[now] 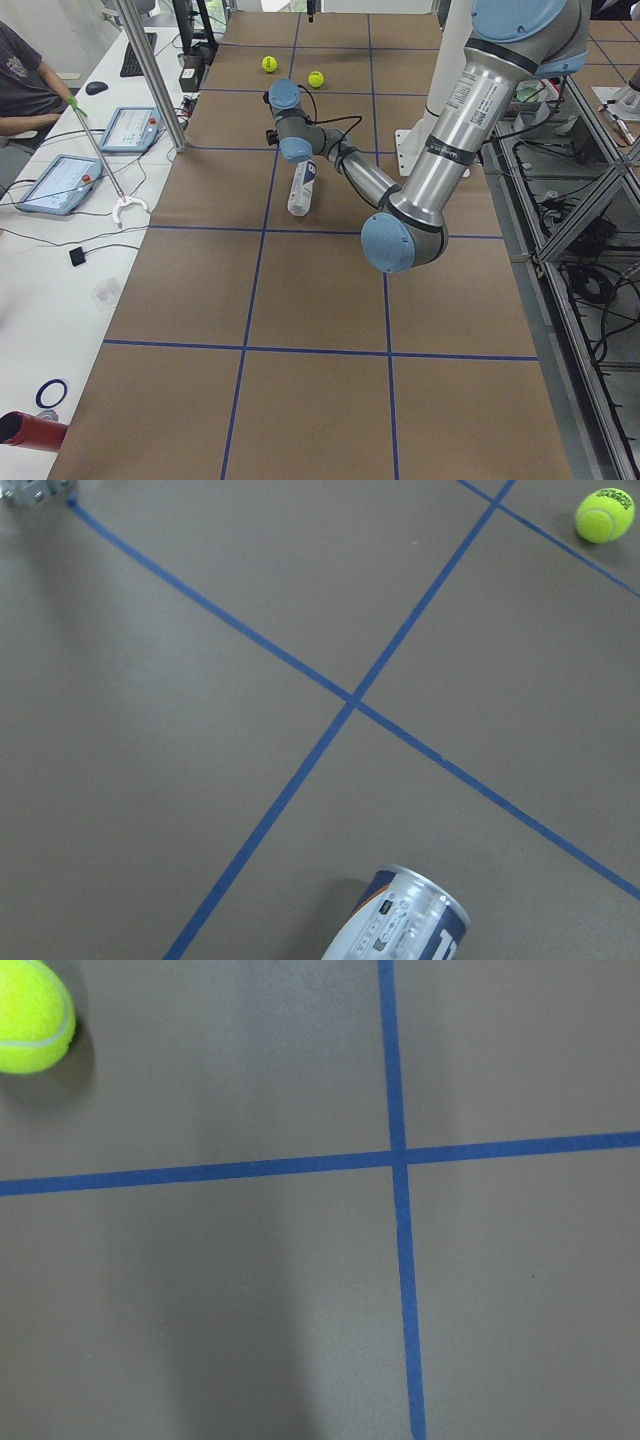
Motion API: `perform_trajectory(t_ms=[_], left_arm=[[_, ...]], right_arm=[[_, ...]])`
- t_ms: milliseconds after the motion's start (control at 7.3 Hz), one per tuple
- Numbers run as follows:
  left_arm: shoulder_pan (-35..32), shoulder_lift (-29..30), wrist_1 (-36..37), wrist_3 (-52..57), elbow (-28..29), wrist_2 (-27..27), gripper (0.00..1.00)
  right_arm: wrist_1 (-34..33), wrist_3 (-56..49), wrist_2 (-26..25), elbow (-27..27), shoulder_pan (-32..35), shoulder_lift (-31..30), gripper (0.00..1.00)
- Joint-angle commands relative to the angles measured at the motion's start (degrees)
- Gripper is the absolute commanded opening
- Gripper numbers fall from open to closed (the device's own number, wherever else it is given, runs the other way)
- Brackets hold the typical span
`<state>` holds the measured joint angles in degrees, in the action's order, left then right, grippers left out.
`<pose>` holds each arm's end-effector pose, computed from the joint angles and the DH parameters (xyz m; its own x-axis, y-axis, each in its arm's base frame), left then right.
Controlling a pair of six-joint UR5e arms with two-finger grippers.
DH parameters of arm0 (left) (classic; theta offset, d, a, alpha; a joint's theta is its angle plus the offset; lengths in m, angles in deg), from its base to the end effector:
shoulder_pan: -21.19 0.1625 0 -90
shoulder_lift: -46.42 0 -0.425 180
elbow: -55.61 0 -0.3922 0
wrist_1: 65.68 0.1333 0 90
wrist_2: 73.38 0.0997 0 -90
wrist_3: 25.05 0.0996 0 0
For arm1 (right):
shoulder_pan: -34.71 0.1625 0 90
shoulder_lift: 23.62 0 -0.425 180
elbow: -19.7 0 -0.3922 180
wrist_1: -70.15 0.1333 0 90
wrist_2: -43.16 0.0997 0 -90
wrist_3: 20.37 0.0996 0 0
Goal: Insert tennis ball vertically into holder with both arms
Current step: 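Reach the left gripper down and grasp the white Wilson can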
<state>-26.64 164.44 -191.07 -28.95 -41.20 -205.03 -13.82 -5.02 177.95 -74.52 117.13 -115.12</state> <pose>0.3701 -0.5085 0.2450 0.1491 0.9458 -0.2884 -0.2175 0.3159 0.9235 -0.0020 -0.4940 0.6234 0.6993 0.0666 0.7117 -0.0568 0.9977 -0.0376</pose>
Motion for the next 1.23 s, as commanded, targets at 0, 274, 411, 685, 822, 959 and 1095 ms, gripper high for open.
perform_trajectory(t_ms=[0, 274, 411, 685, 822, 959, 1095], left_arm=[[2.73, 0.28, 2.85, 12.91, 0.31, 3.84, 0.98], [7.81, 3.94, 12.66, 21.26, 0.31, 14.01, 0.98], [10.19, 6.32, 18.89, 22.69, 0.31, 17.02, 0.98], [13.45, 8.46, 24.75, 26.30, 0.13, 22.73, 0.98], [14.59, 8.28, 26.50, 26.75, 0.13, 25.46, 0.98], [15.91, 9.85, 32.52, 30.14, -0.04, 27.05, 0.98], [16.01, 10.21, 34.06, 31.22, 0.05, 27.15, 0.98]], right_arm=[[0.48, -0.06, 1.35, 0.26, -0.06, -0.70, 1.00], [0.66, -0.06, 1.44, 0.26, 0.03, -1.31, 1.00], [0.66, -0.15, 1.44, 0.26, 0.03, -1.40, 1.00], [0.75, -0.06, 1.44, 0.26, -0.06, -1.40, 1.00], [0.75, -0.06, 1.35, 0.18, -0.06, -1.40, 1.00], [0.75, -0.06, 1.44, 0.00, -0.06, -1.31, 1.00], [1.09, -0.06, 1.53, -0.26, -0.06, -1.31, 1.00]])
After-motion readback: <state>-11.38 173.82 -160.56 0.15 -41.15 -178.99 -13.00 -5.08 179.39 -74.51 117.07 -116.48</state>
